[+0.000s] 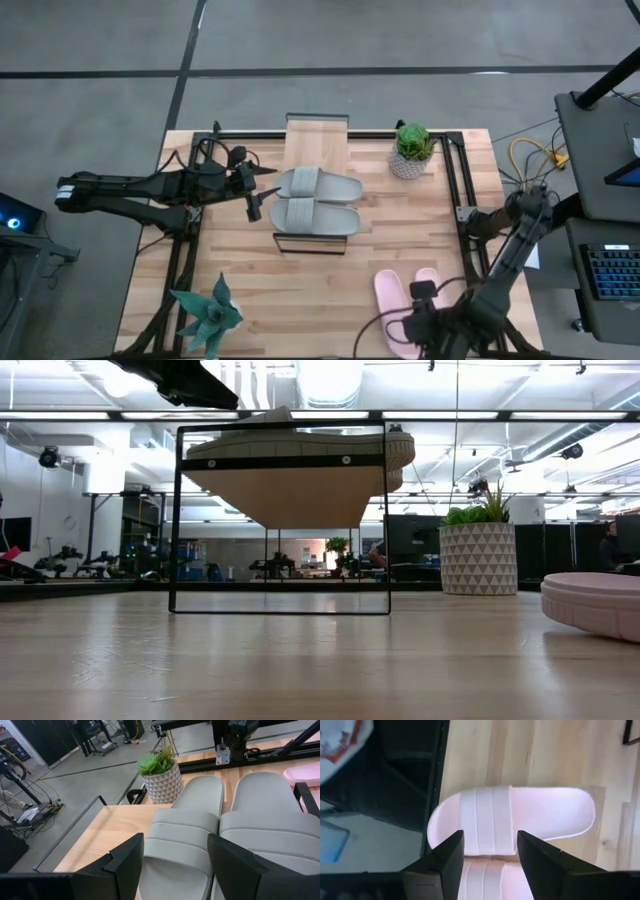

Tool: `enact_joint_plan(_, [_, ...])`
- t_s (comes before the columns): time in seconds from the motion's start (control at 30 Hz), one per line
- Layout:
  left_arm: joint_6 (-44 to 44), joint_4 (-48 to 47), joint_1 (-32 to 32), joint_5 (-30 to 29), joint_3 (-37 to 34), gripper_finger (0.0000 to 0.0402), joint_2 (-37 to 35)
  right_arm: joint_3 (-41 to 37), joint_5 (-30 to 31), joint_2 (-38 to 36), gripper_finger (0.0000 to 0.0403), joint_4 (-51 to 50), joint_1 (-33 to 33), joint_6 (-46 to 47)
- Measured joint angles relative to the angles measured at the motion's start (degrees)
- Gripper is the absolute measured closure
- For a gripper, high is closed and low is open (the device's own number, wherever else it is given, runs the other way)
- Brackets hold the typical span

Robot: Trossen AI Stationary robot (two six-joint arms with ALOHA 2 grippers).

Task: Pick and place slides into the shelf
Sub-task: Put the left pink slide on the shelf

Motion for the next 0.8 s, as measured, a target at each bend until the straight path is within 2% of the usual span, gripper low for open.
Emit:
enact_joint_plan(0.37, [0.0,0.1,0.0,0.0,0.0,0.0198,0.1,-0.2,0.0,7.9,0.0234,-0.5,0.3,-0.1])
enact_joint_plan(0.67, [0.0,0.4,0.0,0.0,0.0,0.0198,0.1,-0.2,2.4,8.3,0.0245,0.2,-0.8,5.6])
enact_joint_plan(0.8, [0.0,0.4,0.0,0.0,0.0,0.0198,0.1,-0.2,2.8,8.3,0.0253,3.4,-0.8,5.9])
